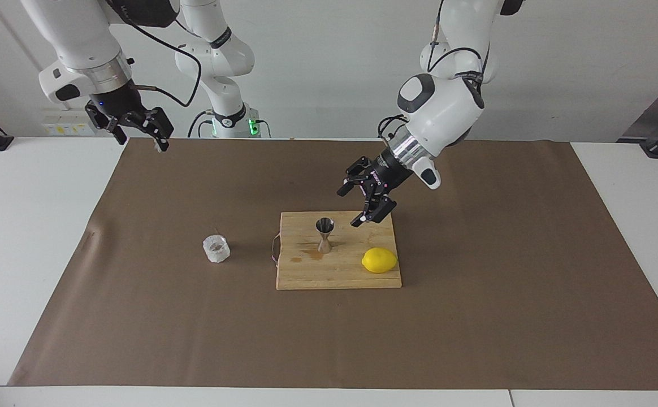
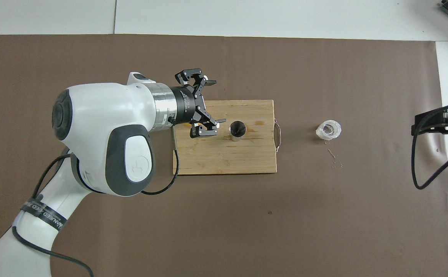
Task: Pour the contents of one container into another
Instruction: 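Release the cup and retract the left gripper while the right gripper advances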
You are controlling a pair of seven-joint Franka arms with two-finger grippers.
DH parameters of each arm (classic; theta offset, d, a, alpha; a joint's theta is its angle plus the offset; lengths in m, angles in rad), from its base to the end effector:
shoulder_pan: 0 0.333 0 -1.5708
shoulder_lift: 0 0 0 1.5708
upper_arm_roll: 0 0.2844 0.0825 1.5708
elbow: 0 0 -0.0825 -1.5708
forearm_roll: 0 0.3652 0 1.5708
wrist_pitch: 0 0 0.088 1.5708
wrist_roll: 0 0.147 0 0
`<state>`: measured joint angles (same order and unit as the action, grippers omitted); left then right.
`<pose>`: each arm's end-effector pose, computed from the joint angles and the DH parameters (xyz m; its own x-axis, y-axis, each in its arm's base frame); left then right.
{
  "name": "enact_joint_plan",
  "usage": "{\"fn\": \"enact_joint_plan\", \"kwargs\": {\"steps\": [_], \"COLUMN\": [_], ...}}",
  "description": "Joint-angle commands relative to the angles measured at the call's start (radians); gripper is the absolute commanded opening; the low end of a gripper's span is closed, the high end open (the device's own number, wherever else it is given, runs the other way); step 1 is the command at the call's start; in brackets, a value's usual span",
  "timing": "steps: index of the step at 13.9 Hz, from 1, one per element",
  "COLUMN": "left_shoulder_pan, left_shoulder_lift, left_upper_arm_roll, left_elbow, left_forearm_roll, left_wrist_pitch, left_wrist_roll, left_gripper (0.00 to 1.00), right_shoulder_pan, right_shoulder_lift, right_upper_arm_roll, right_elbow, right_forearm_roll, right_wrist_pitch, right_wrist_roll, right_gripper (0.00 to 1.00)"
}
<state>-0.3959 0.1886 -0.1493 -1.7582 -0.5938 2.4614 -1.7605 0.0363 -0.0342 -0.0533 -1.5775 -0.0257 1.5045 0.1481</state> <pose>0.5554 -0.3465 0.4604 0.0650 0.7962 -0.6015 0.9623 0.1095 0.2489 0.5176 -0.0131 0.5623 0.9855 -0.1659 -0.0349 -0.1649 -0.9859 0.0293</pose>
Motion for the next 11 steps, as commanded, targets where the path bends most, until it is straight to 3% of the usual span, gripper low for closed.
{"fn": "enact_joint_plan", "kwargs": {"steps": [1, 4, 8, 11], "left_shoulder_pan": [-0.004, 0.0, 0.035, 0.045], "left_shoulder_lift": [0.06, 0.063, 0.052, 0.049], "left_upper_arm_roll": [-0.006, -0.006, -0.003, 0.016], "left_elbow": [0.079, 0.077, 0.078, 0.08], "left_forearm_roll": [0.271, 0.422, 0.549, 0.635], "left_wrist_pitch": [-0.006, -0.031, -0.179, -0.251], "left_wrist_roll": [0.067, 0.33, 0.701, 0.84], "left_gripper": [1.0, 1.0, 1.0, 1.0], "right_shoulder_pan": [0.0, 0.0, -0.003, -0.001], "right_shoulder_lift": [-0.024, -0.032, -0.03, -0.032], "right_upper_arm_roll": [0.001, 0.001, 0.001, 0.001], "right_elbow": [-0.045, -0.061, -0.068, -0.094], "right_forearm_roll": [0.064, 0.072, 0.076, 0.078], "right_wrist_pitch": [0.003, 0.014, 0.075, 0.1], "right_wrist_roll": [-0.089, -0.27, -0.594, -0.704], "right_gripper": [1.0, 1.0, 1.0, 1.0]}}
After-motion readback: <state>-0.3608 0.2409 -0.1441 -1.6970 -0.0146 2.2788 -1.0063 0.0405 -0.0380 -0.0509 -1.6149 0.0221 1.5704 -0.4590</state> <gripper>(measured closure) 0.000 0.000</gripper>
